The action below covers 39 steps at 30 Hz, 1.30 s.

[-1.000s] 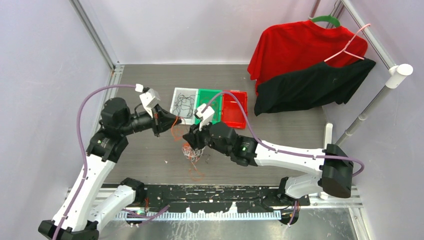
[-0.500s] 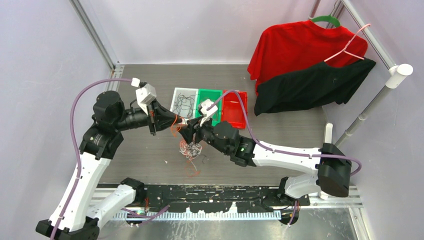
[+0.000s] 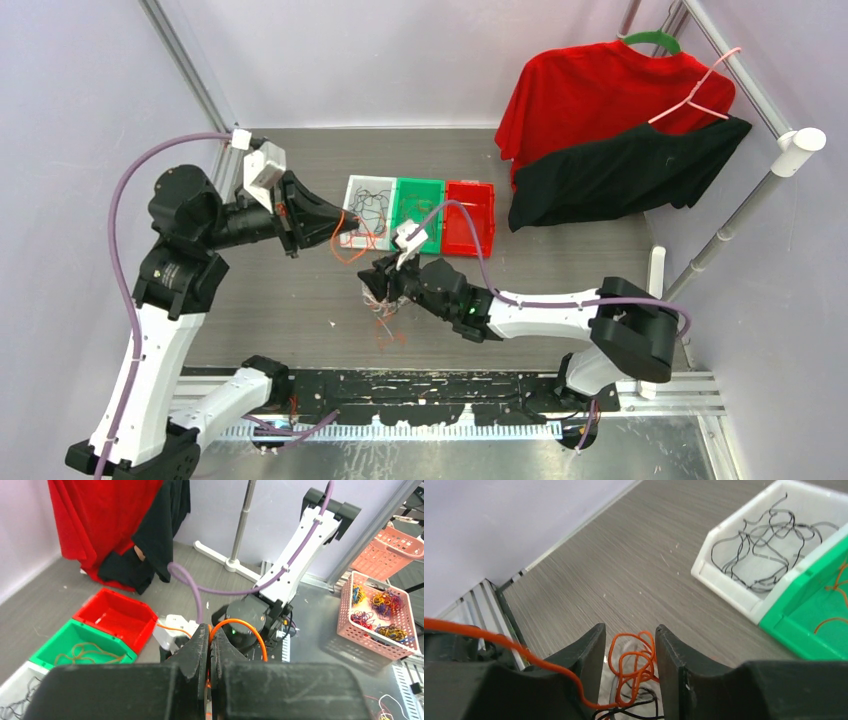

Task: Untangle the cables
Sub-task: Untie the cable, then place the cable in the bin.

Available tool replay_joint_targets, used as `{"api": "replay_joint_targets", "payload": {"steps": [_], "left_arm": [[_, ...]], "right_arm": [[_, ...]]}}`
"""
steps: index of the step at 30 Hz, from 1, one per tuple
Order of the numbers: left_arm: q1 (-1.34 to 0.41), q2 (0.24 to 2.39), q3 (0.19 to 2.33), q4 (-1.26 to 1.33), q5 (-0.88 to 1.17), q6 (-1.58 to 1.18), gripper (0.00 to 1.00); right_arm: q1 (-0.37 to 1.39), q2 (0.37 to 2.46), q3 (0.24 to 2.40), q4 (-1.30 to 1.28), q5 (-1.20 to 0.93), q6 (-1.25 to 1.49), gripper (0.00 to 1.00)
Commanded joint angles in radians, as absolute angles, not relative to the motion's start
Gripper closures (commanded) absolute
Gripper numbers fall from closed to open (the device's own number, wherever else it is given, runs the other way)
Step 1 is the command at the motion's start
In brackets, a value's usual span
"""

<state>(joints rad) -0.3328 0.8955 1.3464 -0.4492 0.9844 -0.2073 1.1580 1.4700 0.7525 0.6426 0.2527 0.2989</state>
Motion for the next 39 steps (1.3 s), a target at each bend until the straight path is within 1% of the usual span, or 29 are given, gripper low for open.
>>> {"api": "replay_joint_targets", "payload": {"steps": [1, 8, 11, 15, 20, 23, 28, 32, 39], "left_arm": [[-0.336, 0.917, 1.460, -0.364, 0.987, -0.232, 1.00], [-0.336, 0.965, 1.579, -0.309, 0.865, -0.208, 1.00], [-0.336, 0.985, 1.628, -0.304, 0.842, -0.199, 1.00], [-0.337, 1.007, 1.653, -0.319, 0.818, -0.179, 1.00], [-0.337, 1.005, 1.565, -0.338, 0.785, -0.126, 1.00], [-0.336, 1.013, 1.479, -0.333, 0.766, -0.103, 1.00], [-0.357, 1.088, 1.388, -0.319, 0.740, -0.040, 1.00], [-0.387, 1.213, 1.397, -0.305, 0.710, -0.008, 1.00], [-0.426, 1.473, 1.504, -0.329, 0.646, 0.060, 1.00]], "right_arm": [[1.157, 1.496, 0.699, 0.788, 0.263, 0.334, 0.54], [1.157, 1.547, 0.592, 0.847, 0.291, 0.365, 0.54], [1.157, 1.565, 0.562, 0.856, 0.294, 0.374, 0.54], [1.157, 1.552, 0.540, 0.862, 0.302, 0.381, 0.51], [1.148, 1.426, 0.555, 0.760, 0.360, 0.379, 0.44], [1.121, 1.321, 0.582, 0.630, 0.399, 0.379, 0.44], [1.066, 1.174, 0.619, 0.386, 0.560, 0.368, 0.44], [1.005, 1.068, 0.605, 0.243, 0.714, 0.409, 0.46], [0.902, 0.942, 0.560, 0.162, 0.760, 0.455, 0.48]]}}
